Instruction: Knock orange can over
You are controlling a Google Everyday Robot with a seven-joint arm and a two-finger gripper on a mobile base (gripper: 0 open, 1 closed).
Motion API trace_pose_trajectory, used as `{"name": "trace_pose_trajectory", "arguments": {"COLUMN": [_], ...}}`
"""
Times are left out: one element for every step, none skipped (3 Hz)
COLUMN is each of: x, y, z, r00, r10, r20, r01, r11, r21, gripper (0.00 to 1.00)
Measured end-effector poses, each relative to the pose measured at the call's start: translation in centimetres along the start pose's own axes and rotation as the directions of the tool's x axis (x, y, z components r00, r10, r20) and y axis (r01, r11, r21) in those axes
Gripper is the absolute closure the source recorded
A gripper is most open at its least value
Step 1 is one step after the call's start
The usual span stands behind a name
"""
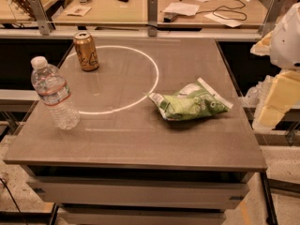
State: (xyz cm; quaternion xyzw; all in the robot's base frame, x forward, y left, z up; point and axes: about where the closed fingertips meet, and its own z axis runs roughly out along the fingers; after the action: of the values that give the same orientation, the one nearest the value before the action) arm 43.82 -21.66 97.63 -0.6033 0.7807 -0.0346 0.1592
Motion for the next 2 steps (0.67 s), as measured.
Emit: {"name": "trace_pose_trajectory", "arguments": {"x": [0.0, 0.04], "y": [0.0, -0.48], "z": [0.0, -0.12], "r00": [1.0, 0.998], "r10": [0.0, 0.022], "r20": [0.0, 0.059], "r01": [0.0, -0.021], "r11": [1.0, 0.9997], "r21": [0.0, -0.012], "gripper": [0.0, 0.0]}}
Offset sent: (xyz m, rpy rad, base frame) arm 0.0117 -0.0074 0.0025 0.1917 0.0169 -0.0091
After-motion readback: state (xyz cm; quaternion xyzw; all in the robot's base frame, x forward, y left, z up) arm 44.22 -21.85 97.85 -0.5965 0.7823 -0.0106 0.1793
